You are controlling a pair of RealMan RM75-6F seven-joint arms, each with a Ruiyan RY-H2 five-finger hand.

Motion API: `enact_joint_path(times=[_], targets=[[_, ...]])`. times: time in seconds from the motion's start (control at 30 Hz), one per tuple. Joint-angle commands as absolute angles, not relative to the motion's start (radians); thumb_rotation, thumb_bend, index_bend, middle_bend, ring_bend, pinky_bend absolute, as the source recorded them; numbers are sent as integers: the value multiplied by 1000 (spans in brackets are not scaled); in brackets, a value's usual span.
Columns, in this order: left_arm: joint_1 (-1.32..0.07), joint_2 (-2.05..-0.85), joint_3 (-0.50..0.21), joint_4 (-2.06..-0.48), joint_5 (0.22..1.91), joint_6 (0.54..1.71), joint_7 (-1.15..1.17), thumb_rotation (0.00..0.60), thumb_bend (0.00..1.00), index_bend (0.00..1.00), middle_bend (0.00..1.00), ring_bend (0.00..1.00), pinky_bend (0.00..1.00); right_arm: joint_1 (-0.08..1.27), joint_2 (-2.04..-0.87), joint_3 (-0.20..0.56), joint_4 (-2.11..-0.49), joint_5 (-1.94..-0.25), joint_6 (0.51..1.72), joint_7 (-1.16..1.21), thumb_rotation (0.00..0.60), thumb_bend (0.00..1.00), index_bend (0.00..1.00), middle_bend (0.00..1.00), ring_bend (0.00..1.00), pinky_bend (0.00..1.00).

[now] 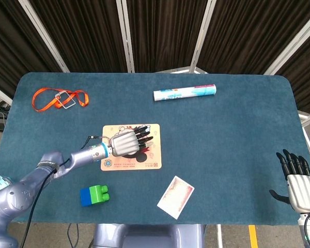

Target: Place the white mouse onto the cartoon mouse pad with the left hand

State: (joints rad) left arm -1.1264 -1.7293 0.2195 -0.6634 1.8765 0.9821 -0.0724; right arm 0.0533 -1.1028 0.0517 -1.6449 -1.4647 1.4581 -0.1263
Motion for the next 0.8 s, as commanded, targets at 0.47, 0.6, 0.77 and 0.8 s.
enact_joint_path(times=[0.47, 0.6, 0.77, 0.8], targets=[[-884, -1279, 141, -1312, 1668, 1192, 349, 600, 200, 0, 0, 0, 0, 53, -1111, 54, -1643, -1464, 1465, -146, 600, 87, 0, 0, 0, 0], [-757, -1209, 141, -1474, 1585, 1281, 494, 600, 198, 0, 0, 0, 0, 54, -1111, 51, -1641, -1473, 1466, -147, 600, 87, 0, 0, 0, 0], [-621, -1189, 168, -1571, 1505, 1371, 505, 600, 199, 0, 0, 0, 0, 59, -1112, 50, -1637, -1481, 1462, -148, 600, 88, 0, 0, 0, 0], [-577, -1191, 172, -1592, 1488, 1411, 504, 600, 199, 0, 0, 0, 0, 61, -1113, 50, -1635, -1484, 1461, -149, 600, 87, 0, 0, 0, 0]])
